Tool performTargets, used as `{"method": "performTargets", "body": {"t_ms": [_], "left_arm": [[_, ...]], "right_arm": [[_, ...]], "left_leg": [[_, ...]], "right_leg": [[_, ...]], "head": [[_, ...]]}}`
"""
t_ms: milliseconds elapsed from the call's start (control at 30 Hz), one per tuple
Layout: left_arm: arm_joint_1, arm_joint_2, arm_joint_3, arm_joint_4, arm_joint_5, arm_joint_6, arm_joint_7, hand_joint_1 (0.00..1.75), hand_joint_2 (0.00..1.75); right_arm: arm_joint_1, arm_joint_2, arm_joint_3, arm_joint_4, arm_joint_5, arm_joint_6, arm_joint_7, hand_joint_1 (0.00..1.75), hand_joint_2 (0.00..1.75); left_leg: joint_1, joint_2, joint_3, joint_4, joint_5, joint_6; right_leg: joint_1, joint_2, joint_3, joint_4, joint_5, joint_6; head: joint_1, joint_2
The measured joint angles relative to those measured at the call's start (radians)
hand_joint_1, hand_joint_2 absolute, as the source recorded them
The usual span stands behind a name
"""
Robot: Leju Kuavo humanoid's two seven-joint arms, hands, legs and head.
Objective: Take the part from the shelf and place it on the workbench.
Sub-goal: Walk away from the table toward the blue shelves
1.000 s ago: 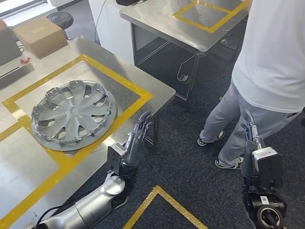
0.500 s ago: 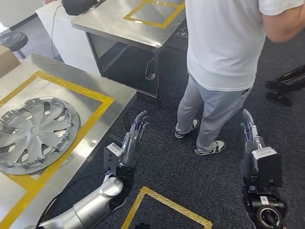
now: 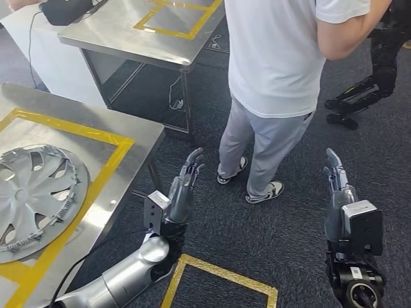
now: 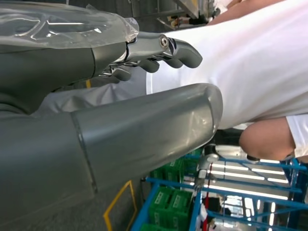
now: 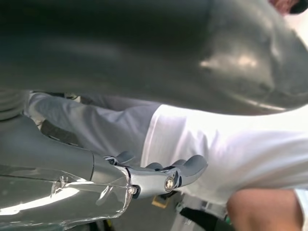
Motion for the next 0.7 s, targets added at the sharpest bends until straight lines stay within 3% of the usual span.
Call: {"method": "performTargets", "body": {"t_ms": [33, 67, 133, 200, 267, 300, 367, 433, 500, 533, 600, 633, 700], "left_arm": [[0.001, 0.000, 0.000, 0.000, 0.000, 0.000, 0.002, 0.00, 0.00], [0.001, 0.000, 0.000, 0.000, 0.000, 0.000, 0.004, 0.00, 0.00], [0.001, 0.001, 0.000, 0.000, 0.000, 0.000, 0.007, 0.00, 0.00], [0.001, 0.002, 0.000, 0.000, 0.000, 0.000, 0.008, 0.00, 0.00], [0.001, 0.003, 0.000, 0.000, 0.002, 0.000, 0.010, 0.00, 0.00], [0.000, 0.003, 0.000, 0.000, 0.004, 0.000, 0.011, 0.00, 0.00], [-0.001, 0.004, 0.000, -0.001, 0.007, -0.002, 0.013, 0.00, 0.00], [0.002, 0.007, 0.000, -0.001, 0.010, -0.003, 0.014, 0.00, 0.00], [0.006, 0.010, 0.000, -0.001, 0.013, -0.002, 0.018, 0.00, 0.00], [0.008, 0.012, 0.000, -0.001, 0.014, -0.002, 0.020, 0.00, 0.00], [0.008, 0.013, 0.000, -0.003, 0.015, 0.000, 0.025, 0.00, 0.00], [0.007, 0.013, 0.000, -0.005, 0.015, 0.000, 0.026, 0.00, 0.00], [0.005, 0.014, 0.000, -0.007, 0.015, 0.001, 0.027, 0.00, 0.00]], "right_arm": [[0.001, 0.000, 0.000, 0.001, 0.000, 0.002, 0.000, 0.00, 0.00], [0.001, 0.000, 0.000, 0.001, 0.000, 0.004, 0.000, 0.00, 0.00], [-0.002, 0.001, 0.000, 0.001, 0.000, 0.007, 0.000, 0.00, 0.00], [-0.005, 0.003, 0.001, 0.003, -0.001, 0.010, -0.001, 0.00, 0.00], [-0.005, 0.006, 0.001, 0.005, -0.003, 0.011, -0.001, 0.00, 0.00], [-0.003, 0.006, 0.001, 0.005, -0.003, 0.011, -0.002, 0.00, 0.00], [-0.003, 0.007, -0.001, 0.005, -0.003, 0.011, -0.003, 0.00, 0.00], [-0.001, 0.009, 0.000, 0.005, -0.003, 0.011, -0.003, 0.00, 0.00], [0.004, 0.009, 0.001, 0.005, -0.003, 0.012, -0.001, 0.00, 0.00], [0.006, 0.009, 0.001, 0.005, -0.003, 0.012, -0.001, 0.00, 0.00], [0.007, 0.009, 0.001, 0.004, -0.003, 0.012, 0.000, 0.00, 0.00], [0.007, 0.009, 0.001, 0.003, -0.003, 0.012, 0.000, 0.00, 0.00], [0.007, 0.009, 0.001, 0.002, -0.003, 0.012, 0.000, 0.00, 0.00]], "left_leg": [[0.000, 0.010, 0.001, 0.001, -0.002, -0.002], [0.001, 0.020, 0.003, 0.002, -0.004, -0.005], [-0.002, 0.038, 0.006, 0.008, -0.012, -0.015], [-0.008, 0.055, 0.005, 0.013, -0.017, -0.025], [-0.010, 0.075, 0.006, 0.014, -0.019, -0.034], [-0.008, 0.072, 0.006, 0.020, -0.025, -0.040], [-0.003, 0.034, -0.018, 0.081, -0.067, -0.050], [-0.001, -0.012, -0.081, 0.217, -0.133, -0.053], [-0.001, -0.024, -0.136, 0.316, -0.159, -0.051], [-0.001, -0.026, -0.139, 0.312, -0.144, -0.048], [-0.003, -0.044, -0.089, 0.197, -0.072, -0.034], [-0.005, -0.064, -0.056, 0.125, -0.041, -0.026], [-0.006, -0.088, -0.017, 0.038, -0.013, -0.019]], "right_leg": [[-0.003, -0.005, 0.011, -0.020, 0.020, 0.002], [-0.005, -0.013, 0.039, -0.075, 0.053, 0.004], [-0.001, -0.053, 0.110, -0.215, 0.105, 0.003], [0.005, -0.076, 0.143, -0.279, 0.114, -0.008], [0.008, -0.058, 0.141, -0.282, 0.115, -0.024], [0.008, -0.046, 0.140, -0.283, 0.117, -0.030], [0.005, -0.025, 0.141, -0.287, 0.122, -0.043], [0.004, -0.003, 0.139, -0.287, 0.125, -0.051], [0.006, 0.022, 0.137, -0.287, 0.126, -0.054], [0.008, 0.036, 0.137, -0.287, 0.126, -0.054], [0.010, 0.064, 0.138, -0.287, 0.128, -0.054], [0.012, 0.075, 0.138, -0.287, 0.129, -0.052], [0.013, 0.097, 0.134, -0.285, 0.131, -0.045]], "head": [[0.001, 0.000], [0.001, 0.000], [0.003, 0.000], [0.000, 0.000], [-0.008, 0.000], [-0.010, 0.000], [-0.013, 0.000], [-0.020, 0.000], [-0.025, 0.000], [-0.026, 0.000], [-0.028, 0.000], [-0.029, 0.000], [-0.027, 0.000]]}}
